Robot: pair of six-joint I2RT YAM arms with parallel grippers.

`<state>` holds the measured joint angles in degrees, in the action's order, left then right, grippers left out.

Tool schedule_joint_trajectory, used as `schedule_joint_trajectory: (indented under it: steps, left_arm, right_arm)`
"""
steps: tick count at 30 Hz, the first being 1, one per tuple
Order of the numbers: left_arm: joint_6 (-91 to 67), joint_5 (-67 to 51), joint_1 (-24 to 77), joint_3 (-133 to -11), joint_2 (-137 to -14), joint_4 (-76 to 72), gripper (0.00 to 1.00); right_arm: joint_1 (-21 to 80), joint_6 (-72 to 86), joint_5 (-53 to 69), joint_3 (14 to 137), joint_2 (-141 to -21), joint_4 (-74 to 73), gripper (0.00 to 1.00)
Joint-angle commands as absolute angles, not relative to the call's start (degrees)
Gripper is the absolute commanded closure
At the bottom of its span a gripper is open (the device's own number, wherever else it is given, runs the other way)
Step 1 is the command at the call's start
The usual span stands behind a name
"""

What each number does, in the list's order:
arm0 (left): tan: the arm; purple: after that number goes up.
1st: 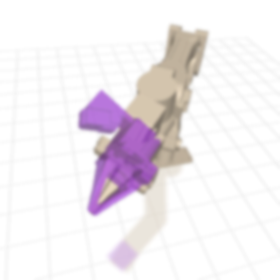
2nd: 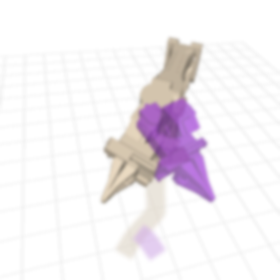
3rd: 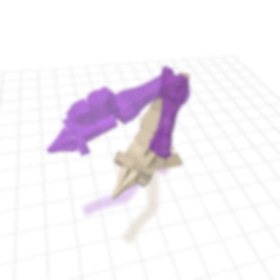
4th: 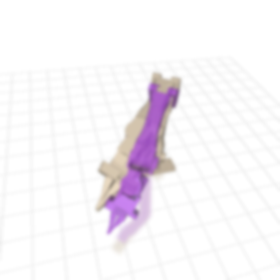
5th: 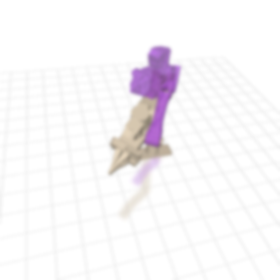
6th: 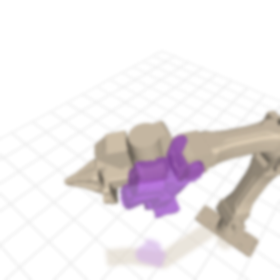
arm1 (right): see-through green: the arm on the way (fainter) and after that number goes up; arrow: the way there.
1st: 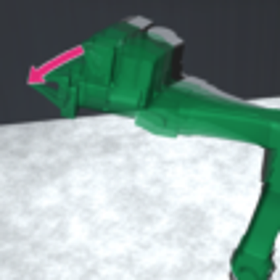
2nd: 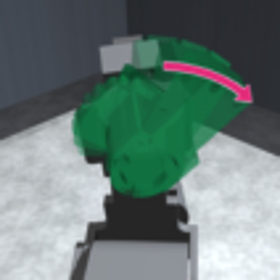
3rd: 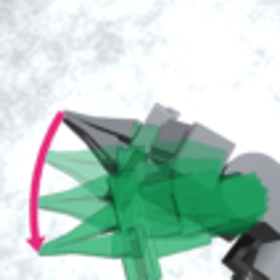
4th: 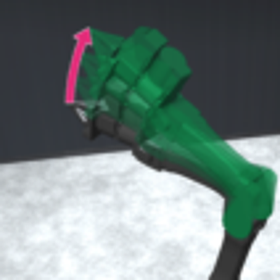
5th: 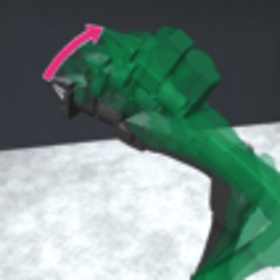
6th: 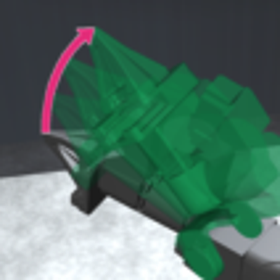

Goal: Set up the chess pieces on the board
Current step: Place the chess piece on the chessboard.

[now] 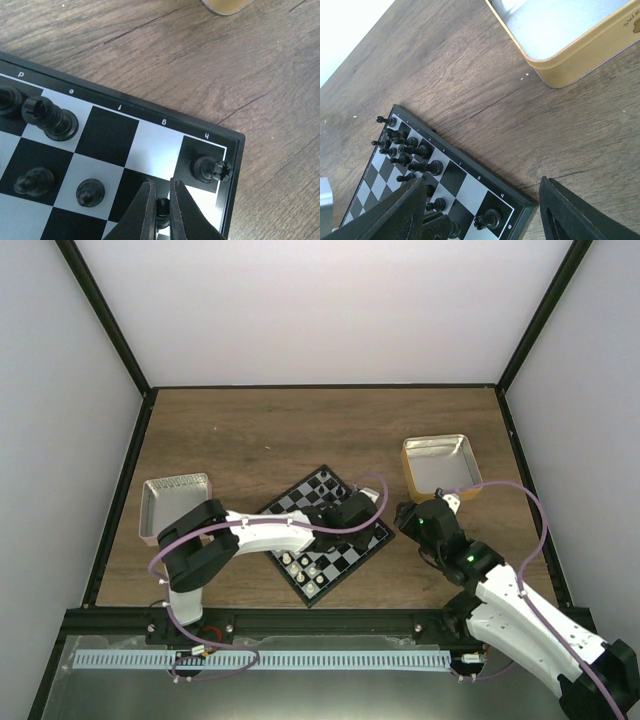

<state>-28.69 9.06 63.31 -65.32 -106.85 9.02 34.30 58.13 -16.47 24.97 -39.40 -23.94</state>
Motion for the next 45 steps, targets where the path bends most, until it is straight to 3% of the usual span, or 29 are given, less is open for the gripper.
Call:
schedule_joint_trajectory:
  steps: [1, 17, 25, 36, 45]
  left_arm:
    - [-28.77, 10.37, 63.46, -67.17, -108.28, 9.23, 0.94]
    - [-28.5, 10.63, 63.47, -69.01, -110.62, 10.85, 0.88]
    - [-28.35, 10.33, 63.48, -68.63, -109.92, 10.56, 0.8]
    - [-28.3, 10.82, 63.46, -68.84, -109.17, 12.23, 0.87]
    - [-28.04, 10.74, 63.46, -68.62, -108.29, 15.1, 0.88]
  right_arm:
    - [33.93, 58.03, -17.29, 24.83, -39.84, -23.41, 0.36]
    - [33.97, 57.31, -17.22, 24.96, -40.9, -22.95, 0.36]
    - [33.9, 57.3, -17.05, 24.77, -41.31, -22.76, 0.35]
    - [33.93, 57.35, -16.92, 24.44, -41.21, -22.64, 0.35]
    - [33.98, 57.4, -16.54, 24.26, -41.54, -22.24, 0.35]
